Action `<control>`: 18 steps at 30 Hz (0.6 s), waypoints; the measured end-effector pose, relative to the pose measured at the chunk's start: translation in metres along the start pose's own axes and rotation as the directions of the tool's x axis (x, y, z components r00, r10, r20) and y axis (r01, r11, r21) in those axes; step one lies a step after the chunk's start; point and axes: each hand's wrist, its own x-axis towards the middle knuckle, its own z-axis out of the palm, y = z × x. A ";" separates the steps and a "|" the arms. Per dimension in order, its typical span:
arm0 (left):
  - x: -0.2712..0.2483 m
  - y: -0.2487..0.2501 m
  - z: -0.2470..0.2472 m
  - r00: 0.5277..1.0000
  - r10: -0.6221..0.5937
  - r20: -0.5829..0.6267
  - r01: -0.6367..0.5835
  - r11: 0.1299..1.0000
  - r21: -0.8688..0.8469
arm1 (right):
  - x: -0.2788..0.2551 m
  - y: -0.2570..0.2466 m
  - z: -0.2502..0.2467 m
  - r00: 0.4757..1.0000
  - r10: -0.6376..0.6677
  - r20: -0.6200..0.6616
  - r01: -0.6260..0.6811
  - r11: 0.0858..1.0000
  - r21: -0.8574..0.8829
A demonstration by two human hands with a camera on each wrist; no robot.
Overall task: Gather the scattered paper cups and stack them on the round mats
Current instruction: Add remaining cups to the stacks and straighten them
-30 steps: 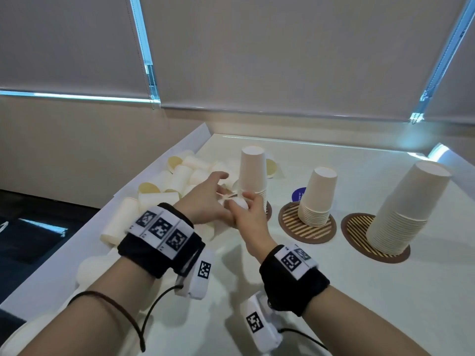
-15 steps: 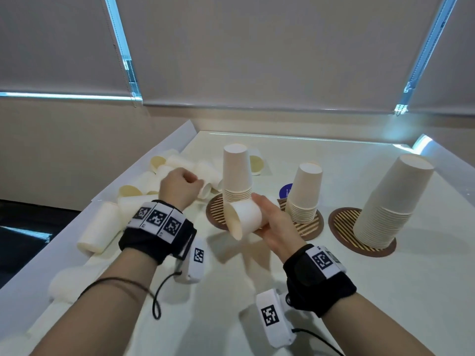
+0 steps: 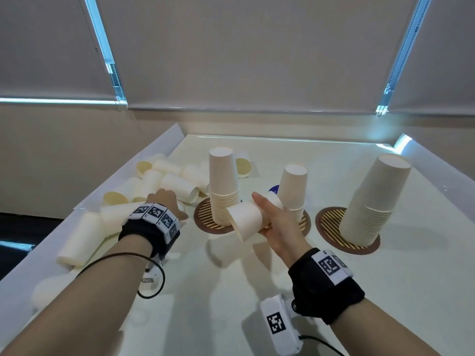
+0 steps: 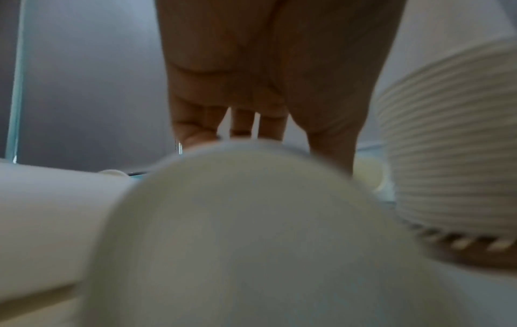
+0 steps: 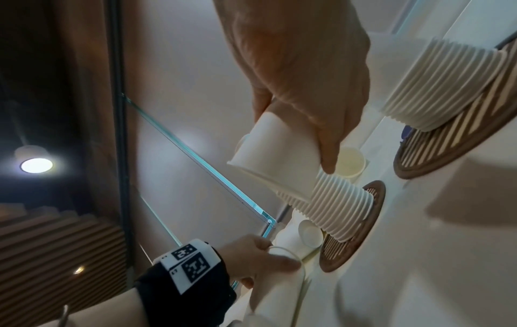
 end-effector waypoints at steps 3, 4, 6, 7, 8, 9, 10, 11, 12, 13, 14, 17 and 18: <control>-0.015 0.008 -0.031 0.990 -0.062 -0.130 0.012 0.934 -0.356 | -0.012 -0.009 0.008 0.989 -0.147 -0.024 0.147 0.989 0.006; -0.020 0.010 -0.042 0.979 -0.091 -0.183 -0.004 0.887 -0.462 | -0.016 -0.012 0.013 0.976 -0.216 -0.033 0.216 0.976 -0.020; -0.032 0.017 -0.061 0.966 -0.127 -0.223 -0.063 0.724 -0.687 | -0.025 -0.017 0.027 0.930 -0.366 -0.018 0.365 0.929 -0.064; -0.040 0.023 -0.070 0.971 -0.132 -0.199 -0.078 0.612 -0.787 | -0.029 -0.020 0.035 0.901 -0.434 0.003 0.433 0.898 -0.078; -0.047 0.030 -0.078 0.979 -0.121 -0.162 -0.081 0.497 -0.864 | -0.033 -0.024 0.044 0.869 -0.494 0.025 0.495 0.865 -0.087; -0.054 0.038 -0.085 0.988 -0.097 -0.121 -0.075 0.382 -0.921 | -0.037 -0.028 0.054 0.835 -0.549 0.047 0.550 0.829 -0.097; -0.060 0.047 -0.091 0.994 -0.068 -0.080 -0.058 0.272 -0.961 | -0.040 -0.031 0.062 0.795 -0.602 0.068 0.606 0.787 -0.115; -0.064 0.056 -0.094 0.999 -0.036 -0.041 -0.034 0.172 -0.984 | -0.042 -0.035 0.068 0.751 -0.655 0.086 0.660 0.740 -0.132; -0.069 0.064 -0.098 1.000 -0.002 -0.001 -0.001 0.080 -0.997 | -0.043 -0.039 0.073 0.706 -0.701 0.097 0.707 0.693 -0.140; -0.073 0.073 -0.101 0.998 0.046 0.038 0.038 -0.009 -0.999 | -0.043 -0.043 0.076 0.667 -0.740 0.092 0.744 0.653 -0.139; -0.078 0.083 -0.103 0.990 0.118 0.073 0.084 -0.093 -0.992 | -0.041 -0.048 0.076 0.632 -0.771 0.079 0.773 0.618 -0.145; -0.088 0.115 -0.102 0.920 0.372 0.127 0.204 -0.176 -0.963 | -0.029 -0.068 0.066 0.561 -0.826 0.053 0.806 0.530 -0.262; -0.091 0.125 -0.101 0.900 0.414 0.137 0.211 -0.140 -0.967 | -0.024 -0.075 0.060 0.560 -0.826 0.055 0.792 0.516 -0.326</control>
